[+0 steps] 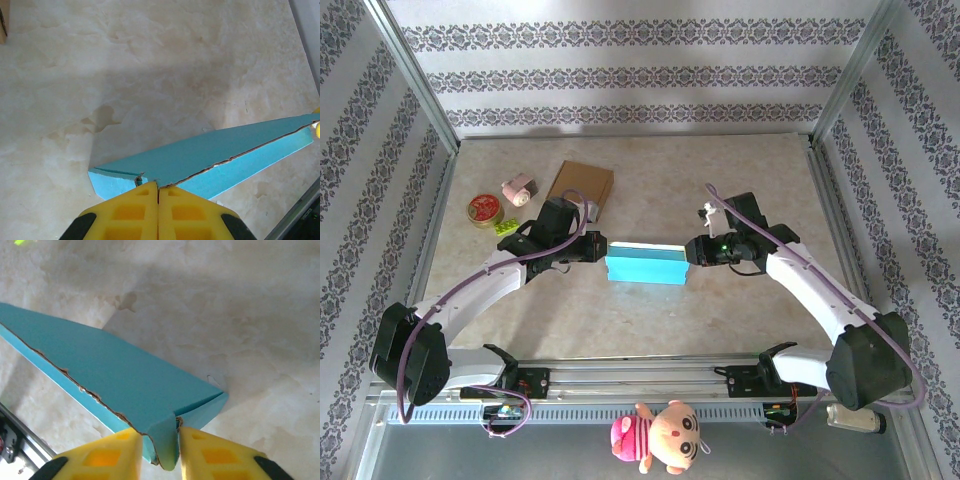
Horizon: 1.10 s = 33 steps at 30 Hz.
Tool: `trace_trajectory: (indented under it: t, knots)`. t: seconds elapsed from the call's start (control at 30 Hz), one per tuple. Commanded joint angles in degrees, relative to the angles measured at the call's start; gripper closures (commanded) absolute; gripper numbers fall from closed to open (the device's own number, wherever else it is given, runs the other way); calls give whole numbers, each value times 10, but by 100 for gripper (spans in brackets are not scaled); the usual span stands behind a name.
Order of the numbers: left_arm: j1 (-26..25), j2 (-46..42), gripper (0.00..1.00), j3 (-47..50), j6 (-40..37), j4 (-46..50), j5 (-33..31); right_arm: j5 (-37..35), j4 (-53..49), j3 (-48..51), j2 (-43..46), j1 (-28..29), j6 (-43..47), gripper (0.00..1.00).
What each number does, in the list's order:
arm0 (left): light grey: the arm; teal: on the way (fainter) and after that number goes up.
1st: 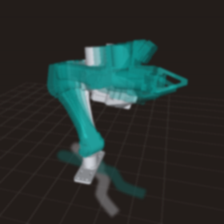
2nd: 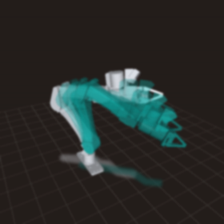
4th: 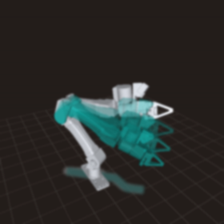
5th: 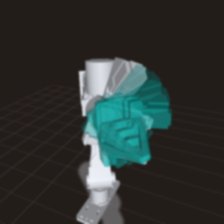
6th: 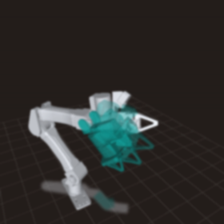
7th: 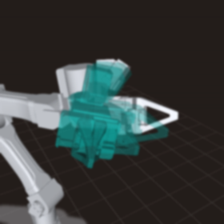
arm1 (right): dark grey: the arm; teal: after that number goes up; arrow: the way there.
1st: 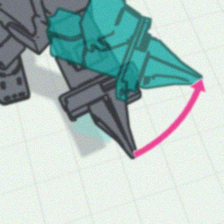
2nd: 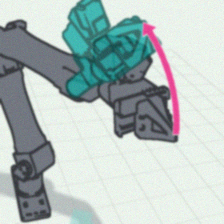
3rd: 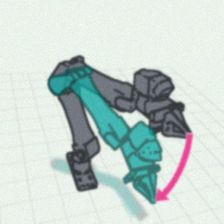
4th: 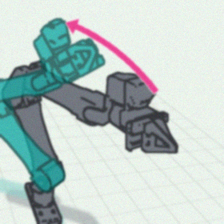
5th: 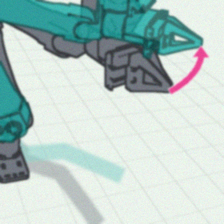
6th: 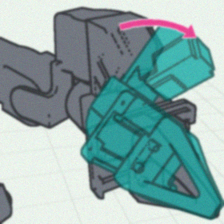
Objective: Fold the paper box
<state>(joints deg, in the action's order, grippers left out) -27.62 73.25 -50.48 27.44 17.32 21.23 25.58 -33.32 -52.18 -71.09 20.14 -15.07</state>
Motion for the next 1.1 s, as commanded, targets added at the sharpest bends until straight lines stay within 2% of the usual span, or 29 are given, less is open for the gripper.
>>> trace_trajectory:
  t: [0.0, 0.2, 0.53, 1.07]
  knots:
    - [7, -10, 94, -11, -9, 19, 9, -27, -22, -27, 8, 4, 9, 70]
    - [7, -5, 93, -21, -19, 29, 6, -37, -28, -43, 14, 3, 17, 68]
    - [7, 2, 93, -20, -15, 21, 8, -25, -29, -43, 7, 4, 23, 82]
    - [6, -1, 92, -21, -16, 14, 18, -26, -21, -42, -3, 5, 21, 84]
